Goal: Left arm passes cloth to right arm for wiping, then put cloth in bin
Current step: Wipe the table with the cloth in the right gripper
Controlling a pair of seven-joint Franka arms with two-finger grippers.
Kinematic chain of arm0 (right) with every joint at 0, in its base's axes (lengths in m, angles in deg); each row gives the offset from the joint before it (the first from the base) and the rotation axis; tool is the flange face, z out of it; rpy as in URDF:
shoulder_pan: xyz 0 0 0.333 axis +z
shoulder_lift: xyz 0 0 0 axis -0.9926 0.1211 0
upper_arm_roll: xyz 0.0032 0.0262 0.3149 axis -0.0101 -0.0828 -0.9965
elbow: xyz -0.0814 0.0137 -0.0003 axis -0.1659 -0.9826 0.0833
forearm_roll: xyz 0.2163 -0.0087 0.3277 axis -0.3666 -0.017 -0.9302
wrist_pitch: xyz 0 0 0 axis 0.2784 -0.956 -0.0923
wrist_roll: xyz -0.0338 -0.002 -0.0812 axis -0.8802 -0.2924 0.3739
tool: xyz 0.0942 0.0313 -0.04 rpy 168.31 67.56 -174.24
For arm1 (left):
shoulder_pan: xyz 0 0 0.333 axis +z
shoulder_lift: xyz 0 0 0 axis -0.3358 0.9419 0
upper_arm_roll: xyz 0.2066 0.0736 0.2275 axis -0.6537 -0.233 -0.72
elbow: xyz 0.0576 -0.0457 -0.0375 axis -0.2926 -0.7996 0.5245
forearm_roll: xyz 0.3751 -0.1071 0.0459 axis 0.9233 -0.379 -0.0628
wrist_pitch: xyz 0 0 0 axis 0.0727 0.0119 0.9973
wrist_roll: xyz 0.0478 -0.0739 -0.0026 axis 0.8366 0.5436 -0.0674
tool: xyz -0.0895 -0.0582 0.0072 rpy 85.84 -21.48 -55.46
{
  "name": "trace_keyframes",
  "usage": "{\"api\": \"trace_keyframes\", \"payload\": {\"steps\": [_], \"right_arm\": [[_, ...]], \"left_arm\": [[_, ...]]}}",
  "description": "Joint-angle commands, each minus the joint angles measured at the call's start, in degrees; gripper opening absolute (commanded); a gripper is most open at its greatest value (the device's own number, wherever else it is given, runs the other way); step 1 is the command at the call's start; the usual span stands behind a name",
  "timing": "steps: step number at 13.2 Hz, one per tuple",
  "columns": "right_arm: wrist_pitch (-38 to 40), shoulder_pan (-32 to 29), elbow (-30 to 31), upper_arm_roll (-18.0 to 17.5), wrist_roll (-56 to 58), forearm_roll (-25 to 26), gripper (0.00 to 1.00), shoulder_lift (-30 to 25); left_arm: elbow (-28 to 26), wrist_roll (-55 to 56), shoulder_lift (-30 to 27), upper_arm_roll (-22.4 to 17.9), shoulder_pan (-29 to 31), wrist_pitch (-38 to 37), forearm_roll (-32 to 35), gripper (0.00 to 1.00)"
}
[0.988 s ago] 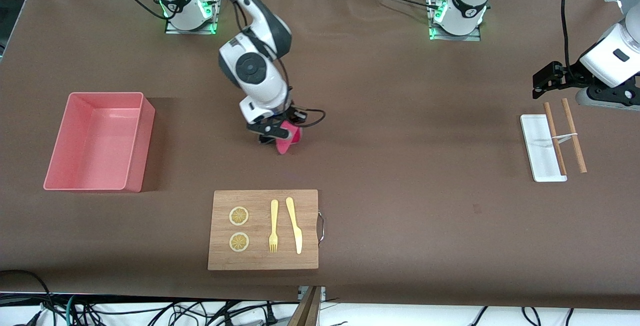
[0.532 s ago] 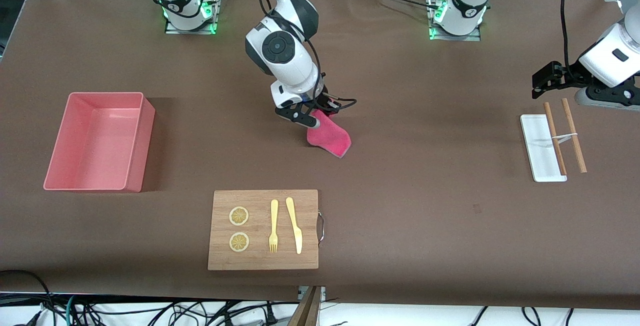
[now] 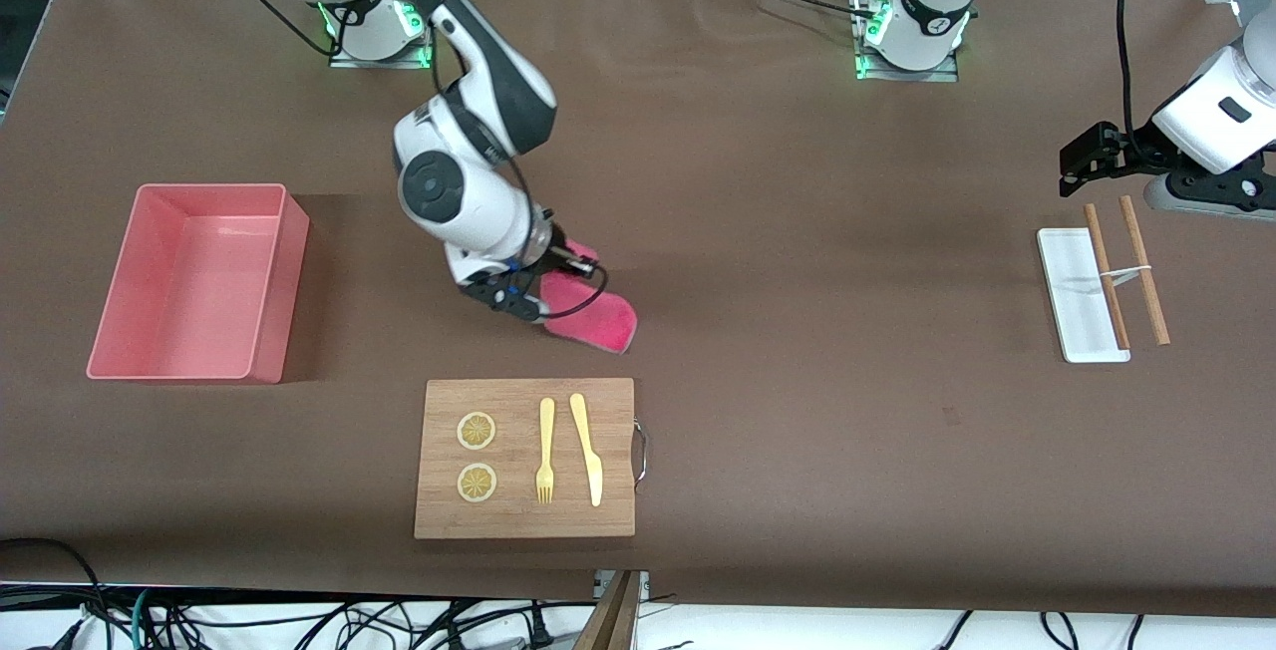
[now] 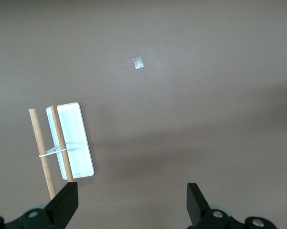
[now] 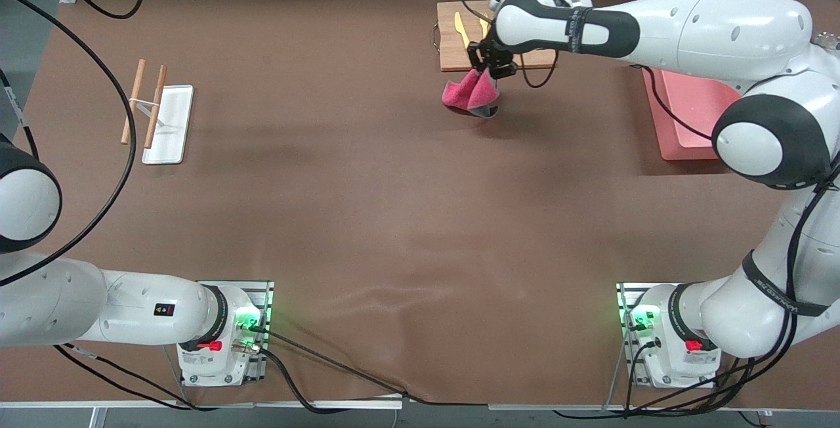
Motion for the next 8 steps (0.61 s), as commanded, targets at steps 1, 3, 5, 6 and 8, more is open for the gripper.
{"api": "trace_keyframes", "payload": {"steps": [1,3,5,6,8], "right_arm": [[-0.7,-5.4,6.2,-0.6,12.9,-1.0,0.00,-1.1],[-0.5,-9.2,9.8,1.3,23.7,-0.9,0.00,-2.0],[-0.5,-10.6,12.4,6.2,34.6,-0.9,0.00,-2.9],[-0.4,-11.1,12.5,8.5,40.0,-0.9,0.00,-2.9],[0.0,-12.1,12.6,11.9,50.0,-0.9,0.00,-3.5]], "left_arm": [[-0.1,-0.7,-0.4,-0.2,-0.4,-0.5,-0.9,1.00],[-0.1,-0.7,-0.4,-0.2,-0.4,-0.5,-0.9,1.00],[-0.1,-0.7,-0.4,-0.2,-0.4,-0.5,-0.9,1.00],[-0.1,-0.7,-0.4,-0.2,-0.4,-0.5,-1.0,1.00],[-0.1,-0.7,-0.4,-0.2,-0.4,-0.5,-1.0,1.00]]}}
